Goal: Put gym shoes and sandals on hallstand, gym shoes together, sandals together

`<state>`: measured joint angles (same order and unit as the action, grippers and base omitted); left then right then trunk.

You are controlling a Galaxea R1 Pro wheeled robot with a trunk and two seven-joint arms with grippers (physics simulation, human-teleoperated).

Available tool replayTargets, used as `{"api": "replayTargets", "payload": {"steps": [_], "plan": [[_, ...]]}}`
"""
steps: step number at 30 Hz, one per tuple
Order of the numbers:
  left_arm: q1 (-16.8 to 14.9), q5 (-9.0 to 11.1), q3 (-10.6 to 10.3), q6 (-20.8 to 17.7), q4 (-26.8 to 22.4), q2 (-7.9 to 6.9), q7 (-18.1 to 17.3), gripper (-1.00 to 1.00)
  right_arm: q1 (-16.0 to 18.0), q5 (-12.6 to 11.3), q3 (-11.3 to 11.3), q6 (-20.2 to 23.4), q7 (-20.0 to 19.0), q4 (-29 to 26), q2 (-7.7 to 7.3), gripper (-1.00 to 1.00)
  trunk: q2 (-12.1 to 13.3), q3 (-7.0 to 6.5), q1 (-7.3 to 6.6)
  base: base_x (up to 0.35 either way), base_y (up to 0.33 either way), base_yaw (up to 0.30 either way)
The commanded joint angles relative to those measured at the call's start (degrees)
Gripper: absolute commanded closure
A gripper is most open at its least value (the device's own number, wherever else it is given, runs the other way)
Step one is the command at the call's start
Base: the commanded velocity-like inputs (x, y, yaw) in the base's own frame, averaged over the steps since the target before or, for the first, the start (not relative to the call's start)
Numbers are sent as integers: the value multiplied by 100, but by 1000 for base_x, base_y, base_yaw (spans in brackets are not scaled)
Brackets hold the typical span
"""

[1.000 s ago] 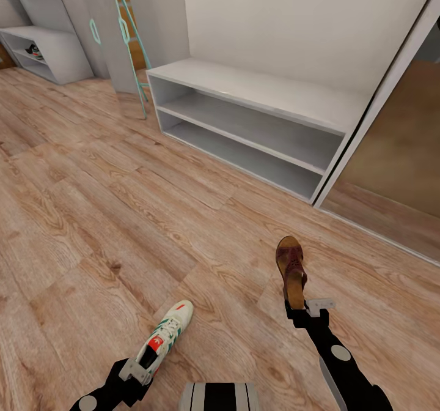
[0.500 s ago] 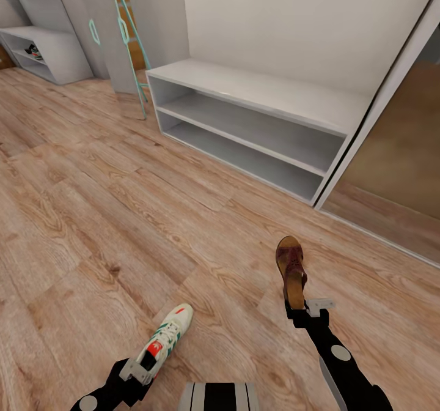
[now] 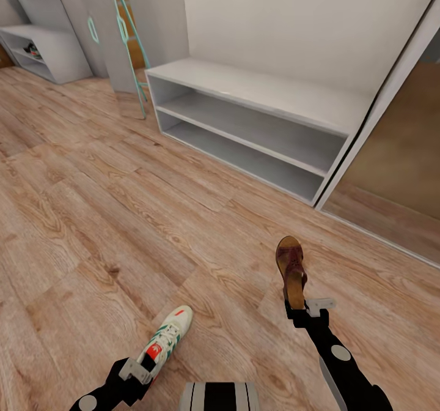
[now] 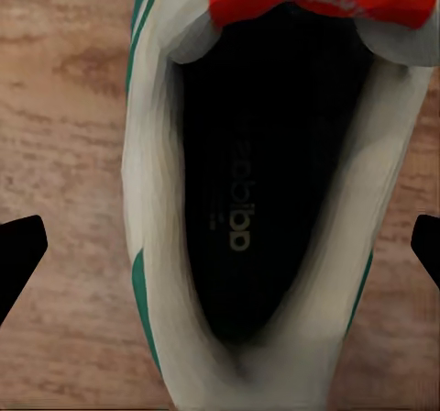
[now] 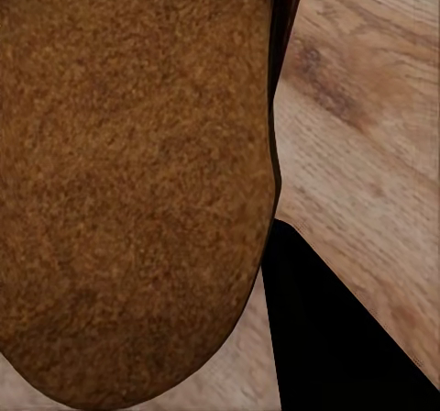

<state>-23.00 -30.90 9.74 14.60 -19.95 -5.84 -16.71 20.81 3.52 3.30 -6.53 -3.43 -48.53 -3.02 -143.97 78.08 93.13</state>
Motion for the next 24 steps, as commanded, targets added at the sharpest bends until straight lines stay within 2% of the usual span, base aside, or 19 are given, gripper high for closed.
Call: {"api": "replayTargets", "payload": {"steps": [1, 4, 24], "plan": [[-3, -48, 49, 25, 0, 4, -34, -100, 2, 17, 21, -14, -36, 1, 3, 100, -3, 26, 1, 0, 0, 0], [-3, -48, 46, 25, 0, 4, -34, -100, 2, 17, 21, -14, -35, 1, 3, 100, -7, 93, 9, 0, 0, 0], [0, -49, 45, 33, 17, 13, -26, -100, 2, 17, 21, -14, -35, 1, 3, 100, -7, 93, 9, 0, 0, 0]]}}
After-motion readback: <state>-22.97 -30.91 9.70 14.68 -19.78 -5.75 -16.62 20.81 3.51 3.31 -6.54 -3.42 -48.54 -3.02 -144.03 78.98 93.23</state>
